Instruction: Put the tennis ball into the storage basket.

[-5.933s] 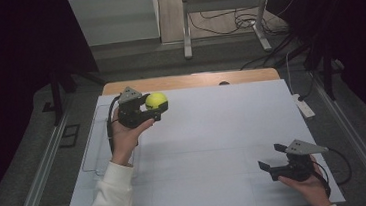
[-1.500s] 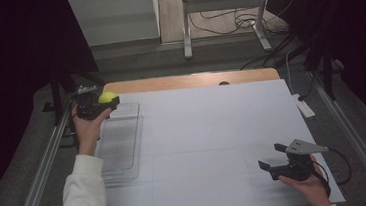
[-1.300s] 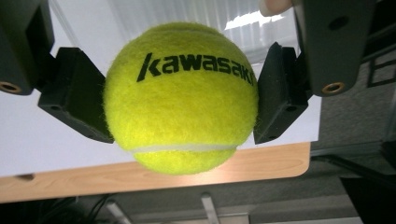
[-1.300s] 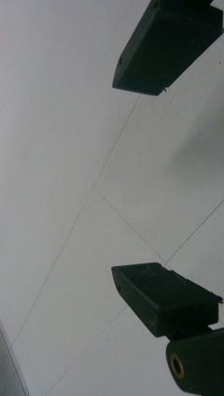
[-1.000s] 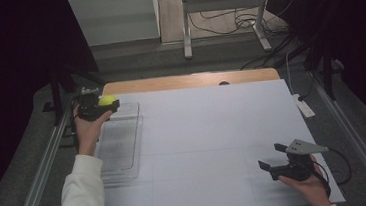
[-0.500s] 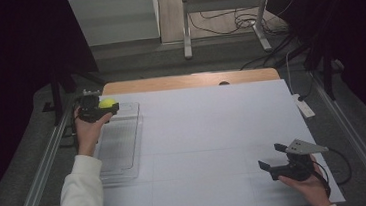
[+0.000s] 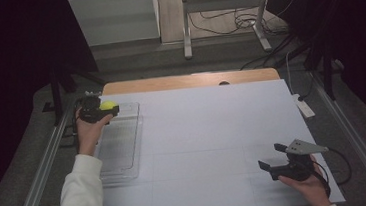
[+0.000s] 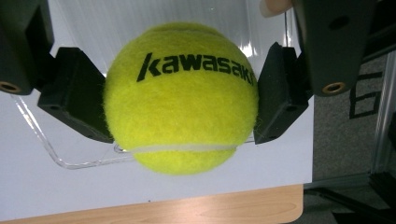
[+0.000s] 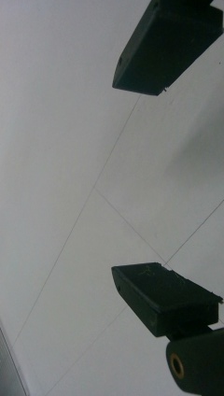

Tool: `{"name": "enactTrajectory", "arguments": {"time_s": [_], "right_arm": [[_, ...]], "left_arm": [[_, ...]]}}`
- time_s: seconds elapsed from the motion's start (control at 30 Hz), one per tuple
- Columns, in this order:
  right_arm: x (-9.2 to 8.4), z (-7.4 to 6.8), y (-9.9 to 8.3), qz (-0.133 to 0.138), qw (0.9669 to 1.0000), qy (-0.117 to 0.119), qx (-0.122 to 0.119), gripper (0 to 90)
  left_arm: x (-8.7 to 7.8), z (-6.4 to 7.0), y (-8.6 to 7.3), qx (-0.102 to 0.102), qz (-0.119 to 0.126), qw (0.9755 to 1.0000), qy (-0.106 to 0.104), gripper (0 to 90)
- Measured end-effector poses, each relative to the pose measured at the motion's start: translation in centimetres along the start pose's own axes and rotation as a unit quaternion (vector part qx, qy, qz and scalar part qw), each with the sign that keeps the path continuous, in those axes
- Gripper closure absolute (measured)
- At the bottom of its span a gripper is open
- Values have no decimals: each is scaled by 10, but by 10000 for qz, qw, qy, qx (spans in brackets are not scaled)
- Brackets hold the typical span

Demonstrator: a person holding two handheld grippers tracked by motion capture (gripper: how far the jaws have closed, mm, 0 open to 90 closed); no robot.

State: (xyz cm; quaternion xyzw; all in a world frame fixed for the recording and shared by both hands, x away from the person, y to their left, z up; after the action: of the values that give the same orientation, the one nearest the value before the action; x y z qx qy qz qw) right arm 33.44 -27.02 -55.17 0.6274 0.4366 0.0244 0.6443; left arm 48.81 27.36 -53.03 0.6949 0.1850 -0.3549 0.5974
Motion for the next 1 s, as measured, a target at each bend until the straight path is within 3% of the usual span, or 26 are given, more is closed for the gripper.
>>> {"name": "enactTrajectory", "arguments": {"time_s": [1.0], "right_arm": [[1,0,-1,-16,10000,19,4,98]], "left_arm": [[15,-5,-18,-46,-440,9990,-49,260]]}}
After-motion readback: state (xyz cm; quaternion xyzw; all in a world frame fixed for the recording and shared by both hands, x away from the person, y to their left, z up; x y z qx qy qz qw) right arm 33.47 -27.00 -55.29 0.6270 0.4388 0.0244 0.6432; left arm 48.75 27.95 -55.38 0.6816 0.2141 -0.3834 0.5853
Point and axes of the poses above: each handheld gripper's, and its own axes: x roughly forward along the jaws, y roughly out of its top, z roughly to its right, the point moved 9 cm from there along x, roughly forward along the jaws, and after that the axes turned 9 degrees about x, right-handed, at the moved point
